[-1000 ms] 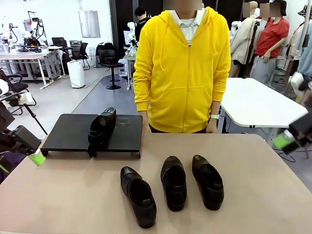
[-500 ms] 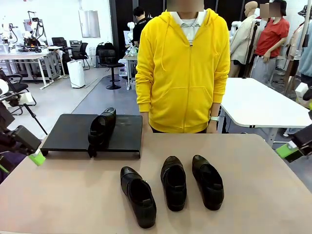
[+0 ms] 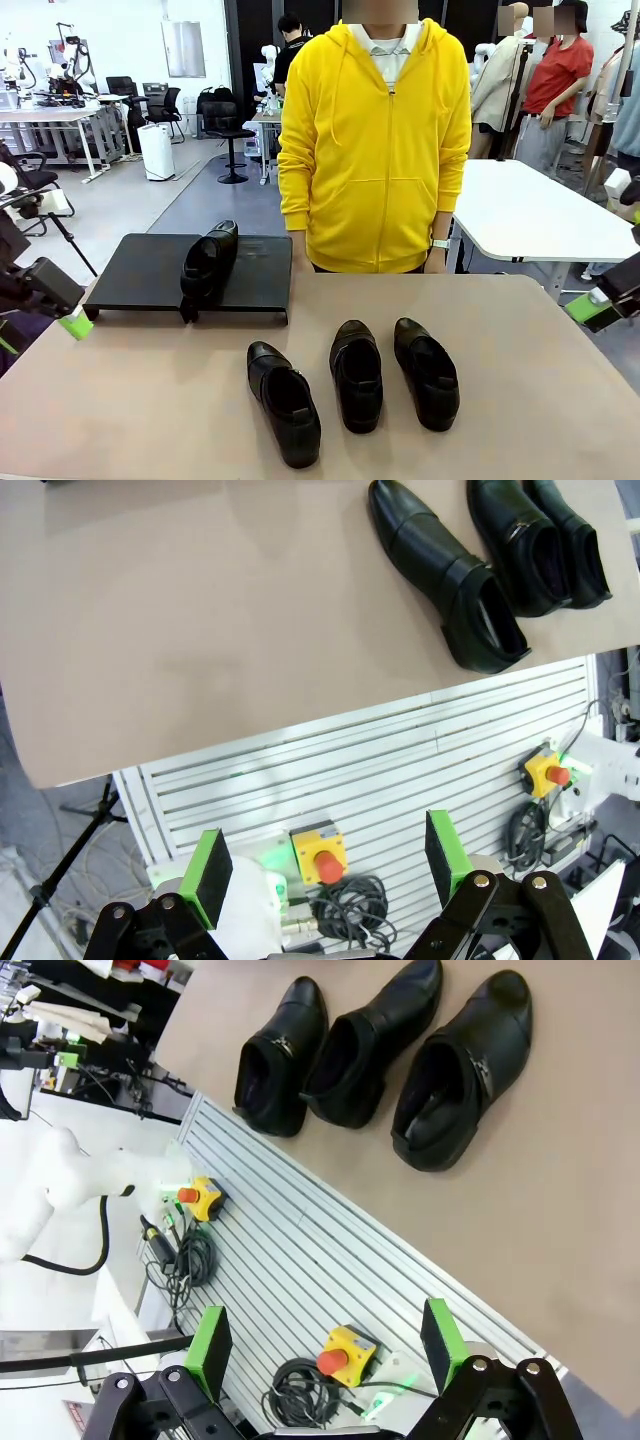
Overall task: Organize the shoes by placing them on the stand.
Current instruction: Place the Shoe from the middle of the table onto the Shoes Stand.
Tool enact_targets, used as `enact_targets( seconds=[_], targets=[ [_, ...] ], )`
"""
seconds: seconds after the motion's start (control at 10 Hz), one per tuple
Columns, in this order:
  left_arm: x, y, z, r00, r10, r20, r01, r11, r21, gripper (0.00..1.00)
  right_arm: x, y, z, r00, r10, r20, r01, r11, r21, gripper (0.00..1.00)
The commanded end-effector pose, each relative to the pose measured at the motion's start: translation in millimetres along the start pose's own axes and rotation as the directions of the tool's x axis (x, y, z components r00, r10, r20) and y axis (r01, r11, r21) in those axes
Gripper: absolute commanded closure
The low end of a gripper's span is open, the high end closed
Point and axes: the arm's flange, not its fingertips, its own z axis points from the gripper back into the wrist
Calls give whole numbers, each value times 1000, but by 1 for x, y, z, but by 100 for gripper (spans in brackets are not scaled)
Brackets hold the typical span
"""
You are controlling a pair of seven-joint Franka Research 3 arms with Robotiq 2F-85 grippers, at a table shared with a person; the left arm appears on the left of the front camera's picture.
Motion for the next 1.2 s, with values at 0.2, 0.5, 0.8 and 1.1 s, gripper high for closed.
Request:
enact_targets(
  seconds=[0.2,0.5,0.8,1.1],
  targets=[
    [0,0,0,1000,0,0,0,1000,0,0,5,3,2,1000,-7,-2,7,1000,9,0],
    [48,-138,-106,908,416,58,-419,904,80,0,5,3,2,1000,-7,-2,7,1000,9,0],
    [60,-199,-174,805,557,202,-591,782,200,0,5,3,2,1000,-7,-2,7,1000,9,0],
    [33,-193,-174,855,499,141,-515,849,119,0,5,3,2,1000,-7,-2,7,1000,9,0]
  ],
)
